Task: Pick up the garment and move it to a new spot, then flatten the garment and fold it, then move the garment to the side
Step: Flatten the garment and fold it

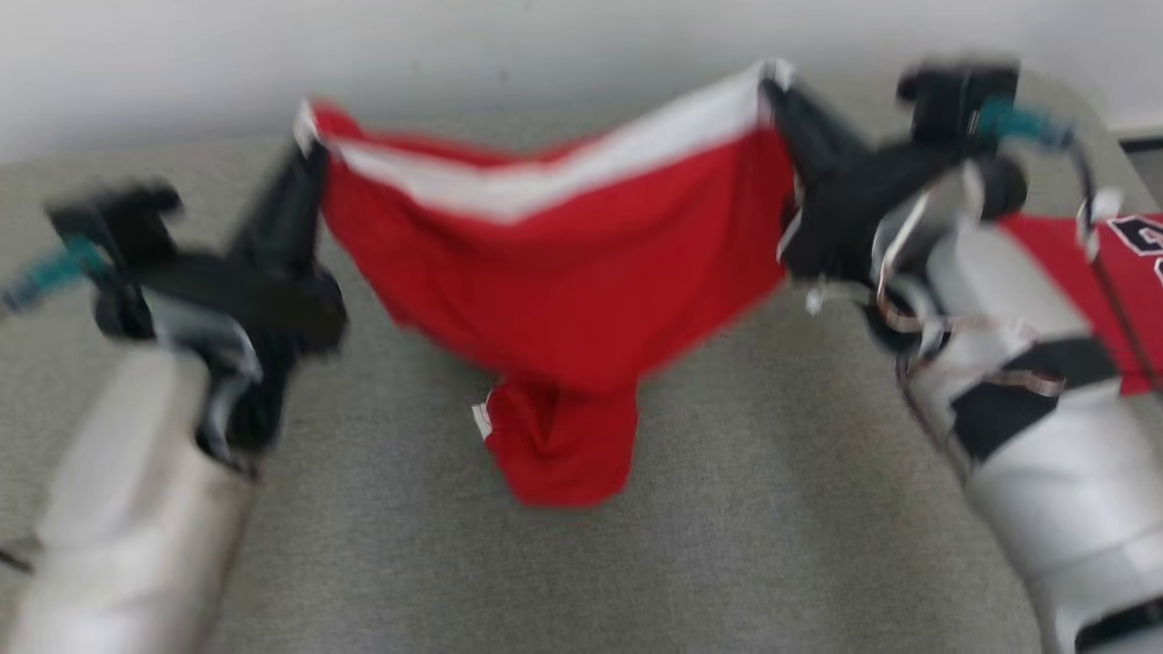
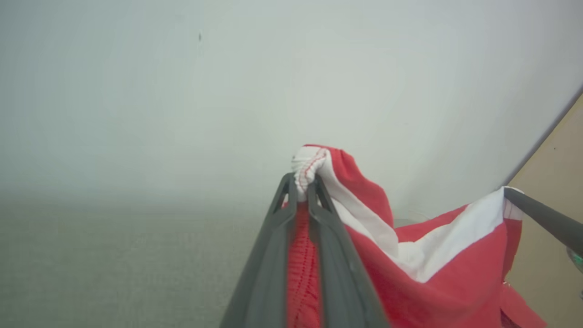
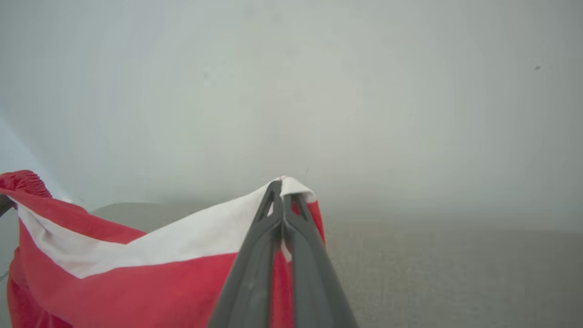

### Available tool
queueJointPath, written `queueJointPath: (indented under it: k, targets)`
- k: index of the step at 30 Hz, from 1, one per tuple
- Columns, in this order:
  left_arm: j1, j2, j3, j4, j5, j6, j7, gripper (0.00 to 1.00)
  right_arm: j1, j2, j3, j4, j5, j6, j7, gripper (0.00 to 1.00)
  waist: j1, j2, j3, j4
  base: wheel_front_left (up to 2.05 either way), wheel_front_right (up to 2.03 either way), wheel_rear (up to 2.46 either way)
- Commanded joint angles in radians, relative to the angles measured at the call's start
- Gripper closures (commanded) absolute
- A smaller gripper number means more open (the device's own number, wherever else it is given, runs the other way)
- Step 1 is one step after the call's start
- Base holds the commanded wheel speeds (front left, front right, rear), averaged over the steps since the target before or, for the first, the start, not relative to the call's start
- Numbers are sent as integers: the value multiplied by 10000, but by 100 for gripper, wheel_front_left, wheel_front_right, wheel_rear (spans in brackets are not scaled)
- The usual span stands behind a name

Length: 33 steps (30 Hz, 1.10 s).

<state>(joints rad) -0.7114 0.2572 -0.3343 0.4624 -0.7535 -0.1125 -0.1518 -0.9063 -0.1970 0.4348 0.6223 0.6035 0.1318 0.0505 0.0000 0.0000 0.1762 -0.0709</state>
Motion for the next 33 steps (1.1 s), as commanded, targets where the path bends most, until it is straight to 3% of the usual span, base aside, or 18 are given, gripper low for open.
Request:
queueJointPath:
  k: [1,6,9,16,25,33]
  targets:
    - [-548,57,202,4,-212,63,92,100,-525,12,-32,39,-40,-28,-58,100,0,0,985,-403,0,0,0]
    - [-3013,372,1128,67,-904,126,613,100,-3171,303,-376,890,-290,-28,-670,100,0,0,2409,-904,0,0,0]
    - [-4977,464,1721,58,-1164,276,402,100,-5074,481,-798,1624,-865,-28,-1772,100,0,0,3300,-993,0,0,0]
    - [-6769,261,2018,32,-1143,200,-395,100,-6921,500,-1749,2280,-2292,-28,-3113,100,0,0,4209,-886,0,0,0]
    - [-5212,-89,1702,515,-1453,-123,-897,100,-5682,676,-1392,2175,-3346,-28,-3160,100,0,0,4475,-558,0,0,0]
    - [-2391,-225,1212,-101,-2120,-175,-1108,100,-3312,77,12,1116,-2273,-28,-3161,100,0,0,3506,-429,0,0,0]
